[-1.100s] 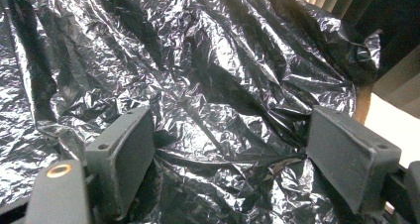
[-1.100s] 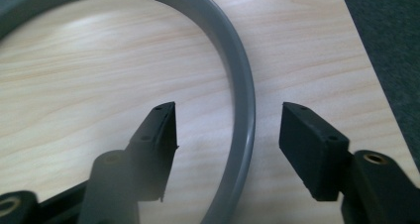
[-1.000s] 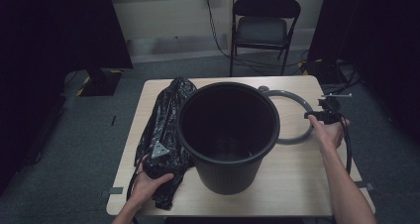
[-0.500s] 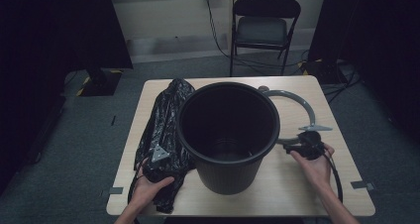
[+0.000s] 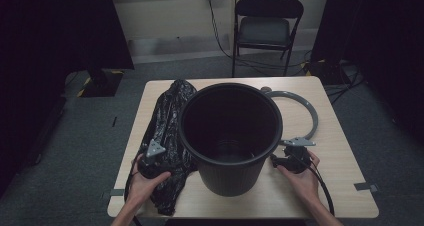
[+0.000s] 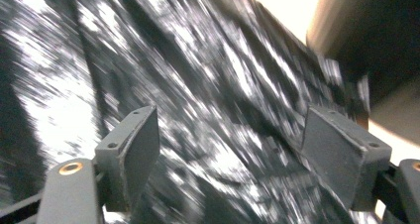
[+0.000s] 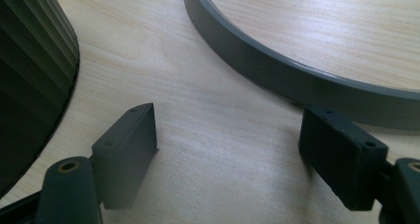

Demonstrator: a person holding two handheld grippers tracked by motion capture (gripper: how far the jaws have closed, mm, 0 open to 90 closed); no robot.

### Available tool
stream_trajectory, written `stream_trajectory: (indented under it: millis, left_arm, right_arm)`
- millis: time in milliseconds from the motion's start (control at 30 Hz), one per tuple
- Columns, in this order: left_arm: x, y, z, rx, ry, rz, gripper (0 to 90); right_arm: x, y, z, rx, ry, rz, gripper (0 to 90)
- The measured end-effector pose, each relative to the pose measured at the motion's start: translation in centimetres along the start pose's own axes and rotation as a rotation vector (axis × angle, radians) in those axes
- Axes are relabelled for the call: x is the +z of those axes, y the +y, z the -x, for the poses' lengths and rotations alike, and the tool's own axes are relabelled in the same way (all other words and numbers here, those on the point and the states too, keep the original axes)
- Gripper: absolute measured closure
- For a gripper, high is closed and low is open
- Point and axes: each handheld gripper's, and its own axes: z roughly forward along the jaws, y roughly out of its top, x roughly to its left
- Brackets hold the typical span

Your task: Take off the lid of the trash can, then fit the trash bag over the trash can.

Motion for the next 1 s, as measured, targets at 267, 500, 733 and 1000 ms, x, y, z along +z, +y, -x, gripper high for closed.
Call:
stream_trajectory:
  millis: [267, 500, 733, 1000]
  left_arm:
    - [3.0, 3.8, -4.2, -0.025, 0.104, -0.034, 20.1]
    - [5.3, 5.8, -8.2, -0.12, 0.141, -0.051, 17.4]
    - [7.6, 5.3, -11.2, -0.221, 0.17, -0.094, 17.7]
    - [9.6, 4.6, -11.5, -0.205, 0.208, -0.143, 16.6]
  right_arm:
    - [0.0, 0.0, 0.0, 0.001, 0.001, 0.0, 22.1]
    - [0.0, 0.0, 0.1, -0.003, 0.006, 0.0, 22.1]
    - [0.0, 0.0, 0.1, -0.002, 0.009, -0.001, 22.0]
    - [0.0, 0.0, 0.1, -0.002, 0.011, 0.0, 22.0]
